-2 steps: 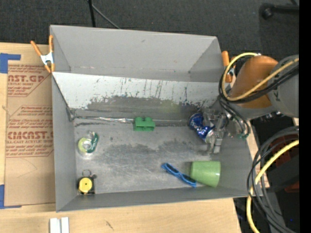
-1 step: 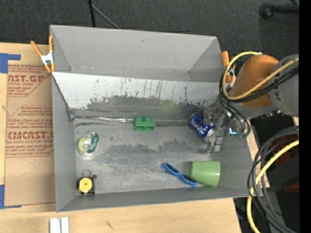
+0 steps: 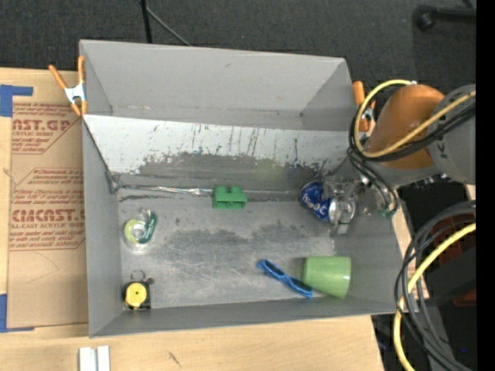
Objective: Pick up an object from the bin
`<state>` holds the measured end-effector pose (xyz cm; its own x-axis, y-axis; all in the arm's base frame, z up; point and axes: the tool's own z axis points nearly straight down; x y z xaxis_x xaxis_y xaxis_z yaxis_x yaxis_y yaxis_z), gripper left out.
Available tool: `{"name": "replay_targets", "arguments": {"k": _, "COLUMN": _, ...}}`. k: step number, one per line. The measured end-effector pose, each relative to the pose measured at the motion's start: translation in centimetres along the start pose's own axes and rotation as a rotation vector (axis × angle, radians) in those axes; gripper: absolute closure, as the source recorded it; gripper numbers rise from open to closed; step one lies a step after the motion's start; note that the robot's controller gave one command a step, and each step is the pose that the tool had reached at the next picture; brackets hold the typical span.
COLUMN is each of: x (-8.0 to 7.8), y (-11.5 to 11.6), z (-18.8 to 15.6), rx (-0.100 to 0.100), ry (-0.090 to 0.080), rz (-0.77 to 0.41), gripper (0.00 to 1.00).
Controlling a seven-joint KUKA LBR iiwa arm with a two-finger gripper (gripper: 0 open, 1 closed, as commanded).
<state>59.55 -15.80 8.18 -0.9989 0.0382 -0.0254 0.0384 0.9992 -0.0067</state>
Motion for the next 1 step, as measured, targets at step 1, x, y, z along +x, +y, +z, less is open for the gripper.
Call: {"name": "replay_targets", "arguments": {"k": 1, "x": -0.43, "y": 0.11, "z": -2.15, "rx": -0.007, "ry": 0.015, "rz": 0.000, "gripper": 1.00}}
